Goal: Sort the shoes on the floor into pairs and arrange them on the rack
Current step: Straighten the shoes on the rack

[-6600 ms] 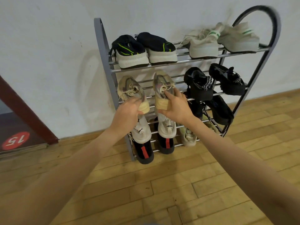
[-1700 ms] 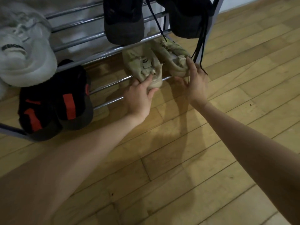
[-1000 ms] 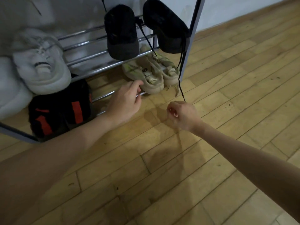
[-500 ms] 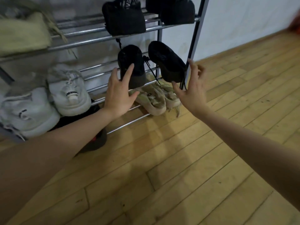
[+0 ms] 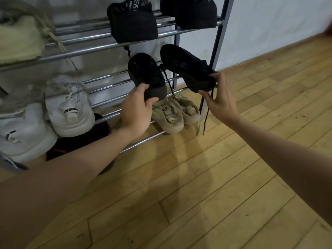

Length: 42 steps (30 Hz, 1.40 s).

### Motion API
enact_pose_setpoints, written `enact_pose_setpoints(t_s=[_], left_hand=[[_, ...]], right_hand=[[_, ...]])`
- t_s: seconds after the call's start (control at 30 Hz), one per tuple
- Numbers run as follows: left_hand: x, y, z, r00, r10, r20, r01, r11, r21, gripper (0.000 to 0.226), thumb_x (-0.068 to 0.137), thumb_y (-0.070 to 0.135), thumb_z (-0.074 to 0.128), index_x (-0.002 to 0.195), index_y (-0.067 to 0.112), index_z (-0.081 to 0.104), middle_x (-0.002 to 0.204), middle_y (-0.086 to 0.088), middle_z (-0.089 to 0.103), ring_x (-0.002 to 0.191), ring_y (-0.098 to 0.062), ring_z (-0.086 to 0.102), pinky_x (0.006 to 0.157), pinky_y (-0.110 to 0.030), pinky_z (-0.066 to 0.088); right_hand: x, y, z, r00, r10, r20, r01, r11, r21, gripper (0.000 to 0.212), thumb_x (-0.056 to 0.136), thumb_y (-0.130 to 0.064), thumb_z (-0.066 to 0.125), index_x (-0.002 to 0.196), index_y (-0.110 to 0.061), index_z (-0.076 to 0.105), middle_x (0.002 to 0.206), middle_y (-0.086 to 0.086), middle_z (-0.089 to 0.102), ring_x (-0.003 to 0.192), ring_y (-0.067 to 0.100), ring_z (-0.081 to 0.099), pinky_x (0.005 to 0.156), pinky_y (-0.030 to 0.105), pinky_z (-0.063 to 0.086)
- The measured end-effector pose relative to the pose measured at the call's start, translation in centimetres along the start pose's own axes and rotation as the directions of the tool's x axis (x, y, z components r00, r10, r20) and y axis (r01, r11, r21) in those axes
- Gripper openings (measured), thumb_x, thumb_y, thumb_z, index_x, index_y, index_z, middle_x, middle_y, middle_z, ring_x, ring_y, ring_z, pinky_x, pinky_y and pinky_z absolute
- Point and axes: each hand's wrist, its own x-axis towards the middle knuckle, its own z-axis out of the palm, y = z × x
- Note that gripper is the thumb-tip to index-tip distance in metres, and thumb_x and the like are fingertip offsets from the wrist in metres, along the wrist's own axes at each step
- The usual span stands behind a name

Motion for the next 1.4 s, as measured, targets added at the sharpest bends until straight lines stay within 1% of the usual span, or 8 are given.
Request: enact_pose_setpoints(t_s=[0.23,0.53,0.7,0.83,0.93,1.1,1.27,1.4], left_hand=[[0.6,1.3,2.1,0.998,-0.013,-0.060,0.017,0.998,0.056,0.040,0.088,0.033,0.063,0.123,0.013,0.059,0.107,-0.007,0.070,0.092,-0.026,0.065,0.079,-0.041,0.052],[1.2,3.3,3.8,0.999,0.011,-0.051,-0.006,0.995,0.097,0.041,0.089,0.035,0.061,0.124,0.014,0.059,0.108,-0.009,0.070,0.097,-0.027,0.065,0.083,-0.038,0.051],[0.9,3.9,3.3,0.991,0.010,0.137,-0.026,0.993,0.112,0.050,0.095,0.023,0.053,0.142,0.013,0.040,0.130,-0.017,0.056,0.113,-0.032,0.057,0.089,-0.039,0.049],[1.2,4.0,0.9,0.929,-0.049,0.366,0.034,0.998,0.049,0.075,0.094,0.019,0.053,0.153,0.019,0.008,0.144,-0.013,0.044,0.107,-0.026,0.060,0.073,-0.028,0.047],[1.3,4.6,-2.1,0.927,-0.018,0.375,-0.008,0.998,0.070,0.070,0.091,0.020,0.057,0.151,0.016,0.020,0.141,-0.009,0.049,0.120,-0.024,0.054,0.087,-0.026,0.041],[1.6,6.6,-7.8,0.939,0.343,-0.008,-0.342,0.939,0.047,0.024,0.088,0.017,0.056,0.111,0.012,0.058,0.095,-0.001,0.062,0.079,-0.012,0.058,0.072,-0.032,0.051],[5.4,8.1,-11.8,0.963,0.209,-0.171,-0.180,0.969,0.169,0.060,0.078,0.037,0.068,0.126,0.009,0.045,0.123,-0.014,0.045,0.110,-0.026,0.047,0.095,-0.031,0.041],[8.3,8.0,-13.1,0.991,-0.047,0.128,0.037,0.996,0.080,0.077,0.077,0.046,0.070,0.142,0.021,0.037,0.137,-0.013,0.041,0.129,-0.029,0.039,0.106,-0.036,0.033]], right_hand=[[1.8,-0.1,0.0,0.999,-0.008,0.038,0.010,0.999,-0.049,0.051,0.090,-0.036,0.062,0.126,-0.005,0.044,0.122,0.011,0.056,0.111,0.023,0.053,0.092,0.040,0.049],[2.9,-0.5,0.1,0.997,0.029,0.075,-0.008,0.964,-0.266,0.055,0.092,-0.040,0.059,0.138,-0.013,0.046,0.137,0.009,0.051,0.122,0.031,0.044,0.100,0.040,0.038],[3.1,-1.3,0.0,0.990,0.083,0.112,-0.031,0.915,-0.401,0.060,0.092,-0.040,0.058,0.143,-0.014,0.040,0.140,0.023,0.035,0.130,0.038,0.033,0.106,0.042,0.034],[2.5,-2.8,-0.7,0.980,0.121,0.160,-0.028,0.873,-0.487,0.071,0.089,-0.037,0.060,0.146,-0.010,0.028,0.128,0.024,0.038,0.118,0.038,0.037,0.098,0.040,0.035],[2.0,-4.8,-1.6,0.999,0.037,0.009,-0.031,0.926,-0.375,0.051,0.092,-0.027,0.054,0.135,-0.003,0.038,0.125,0.020,0.043,0.114,0.033,0.042,0.098,0.040,0.042],[4.3,-9.2,-4.1,0.923,-0.104,-0.372,0.031,0.980,-0.196,0.044,0.090,-0.027,0.051,0.123,0.002,0.046,0.113,0.019,0.048,0.101,0.030,0.047,0.088,0.036,0.043],[8.6,-12.0,-5.4,0.994,0.025,-0.110,-0.036,0.994,-0.106,0.073,0.087,-0.053,0.056,0.148,-0.027,0.026,0.140,0.022,0.030,0.127,0.038,0.038,0.107,0.046,0.037],[10.7,-12.5,-5.3,0.992,0.116,0.045,-0.105,0.974,-0.200,0.076,0.085,-0.055,0.061,0.149,-0.031,0.027,0.141,0.024,0.038,0.129,0.043,0.035,0.111,0.048,0.030]])
